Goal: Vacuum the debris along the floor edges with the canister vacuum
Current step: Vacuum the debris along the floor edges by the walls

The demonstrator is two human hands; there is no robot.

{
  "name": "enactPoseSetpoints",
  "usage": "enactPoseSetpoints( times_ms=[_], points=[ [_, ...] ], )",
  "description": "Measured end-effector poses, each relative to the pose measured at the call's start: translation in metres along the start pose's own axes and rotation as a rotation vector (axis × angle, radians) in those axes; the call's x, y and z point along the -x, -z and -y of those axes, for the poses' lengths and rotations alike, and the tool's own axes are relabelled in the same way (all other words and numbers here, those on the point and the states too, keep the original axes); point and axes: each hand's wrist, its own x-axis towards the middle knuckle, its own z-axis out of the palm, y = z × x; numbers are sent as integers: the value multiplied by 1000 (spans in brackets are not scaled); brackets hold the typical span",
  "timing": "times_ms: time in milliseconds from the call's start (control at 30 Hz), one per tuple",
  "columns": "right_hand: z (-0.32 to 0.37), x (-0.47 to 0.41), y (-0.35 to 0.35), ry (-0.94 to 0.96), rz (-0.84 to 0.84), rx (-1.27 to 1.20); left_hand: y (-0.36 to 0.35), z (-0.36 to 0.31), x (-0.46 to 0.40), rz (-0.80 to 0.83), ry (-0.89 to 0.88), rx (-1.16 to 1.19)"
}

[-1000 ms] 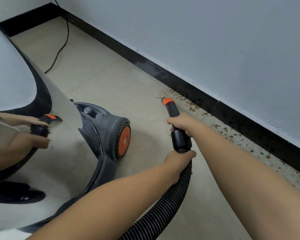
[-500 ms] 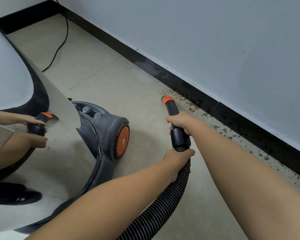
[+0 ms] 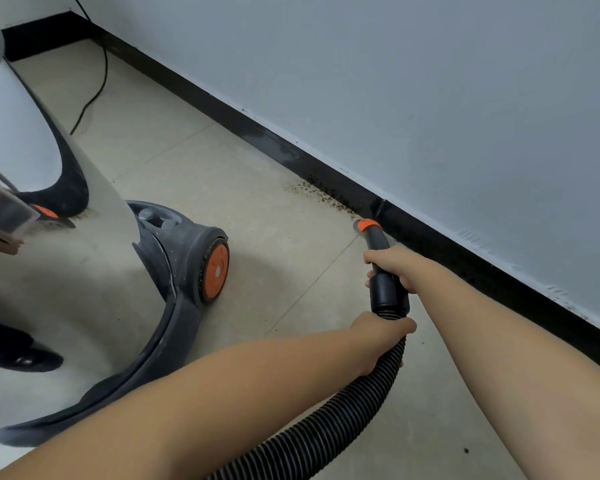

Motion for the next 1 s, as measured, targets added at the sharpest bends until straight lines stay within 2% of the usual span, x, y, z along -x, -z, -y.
enactPoseSetpoints(
  times_ms=[167,367,800,1000],
  points=[
    [-2,-3,6,-6,5,-19,-6,-2,-3,-6,-6,9],
    [12,-22,-18,45,33,-43,19,-4,-15,-53,-19,44],
    [80,-79,-90,149,127,-27,97,-29,-49,-203,-66,154],
    [110,-90,-104,192,121,11,118,-47,-58,-244,-103,185]
  ],
)
